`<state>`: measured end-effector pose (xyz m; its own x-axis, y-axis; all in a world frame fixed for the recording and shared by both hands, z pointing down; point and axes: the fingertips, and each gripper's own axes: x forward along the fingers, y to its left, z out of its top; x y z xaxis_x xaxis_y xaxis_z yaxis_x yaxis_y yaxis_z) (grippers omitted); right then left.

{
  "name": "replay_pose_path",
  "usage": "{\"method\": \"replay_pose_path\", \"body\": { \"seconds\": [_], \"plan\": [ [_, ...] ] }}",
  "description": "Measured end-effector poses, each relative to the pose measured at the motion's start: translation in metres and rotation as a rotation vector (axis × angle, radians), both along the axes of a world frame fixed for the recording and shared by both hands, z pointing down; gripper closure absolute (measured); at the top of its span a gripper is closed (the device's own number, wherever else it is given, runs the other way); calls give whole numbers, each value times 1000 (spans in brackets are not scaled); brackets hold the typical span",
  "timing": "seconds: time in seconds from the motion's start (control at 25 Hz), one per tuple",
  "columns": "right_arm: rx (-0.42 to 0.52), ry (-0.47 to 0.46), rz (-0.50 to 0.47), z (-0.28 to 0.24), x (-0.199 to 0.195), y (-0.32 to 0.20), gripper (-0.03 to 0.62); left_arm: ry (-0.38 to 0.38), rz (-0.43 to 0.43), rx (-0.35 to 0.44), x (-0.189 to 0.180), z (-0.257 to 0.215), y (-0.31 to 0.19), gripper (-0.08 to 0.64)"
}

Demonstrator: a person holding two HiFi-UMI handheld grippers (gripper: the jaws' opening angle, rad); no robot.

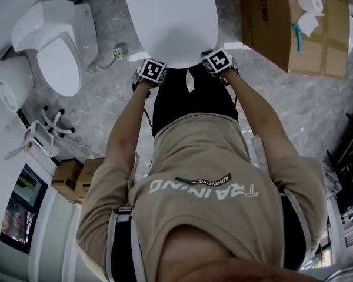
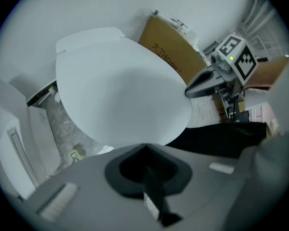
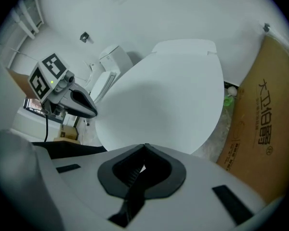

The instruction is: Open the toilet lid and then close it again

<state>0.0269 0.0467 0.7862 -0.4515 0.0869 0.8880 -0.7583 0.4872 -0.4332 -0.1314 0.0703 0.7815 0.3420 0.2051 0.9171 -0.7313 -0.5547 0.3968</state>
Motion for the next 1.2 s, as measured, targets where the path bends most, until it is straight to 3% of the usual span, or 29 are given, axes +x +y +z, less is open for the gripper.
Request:
{"method": "replay_pose_path", "body": {
  "seconds": [0.2,0.4,0.84,1.08,1.2],
  "plan": [
    [-31,13,-83,31,-1,6,578,24,-98,-50,0,30,2,557],
    [-63,2,-30,54,1,13,578,21,-161,-91,-2,54,11,557],
    [-120,19,-19,96,6,25,578,-36,-109,-104,-1,98,19,557],
    [-106,35,-104,115,8,29,578,-56,-70,-108,3,116,19,557],
    [-109,39,-91,121,11,32,578,-57,-68,-118,4,122,21,557]
  ]
}}
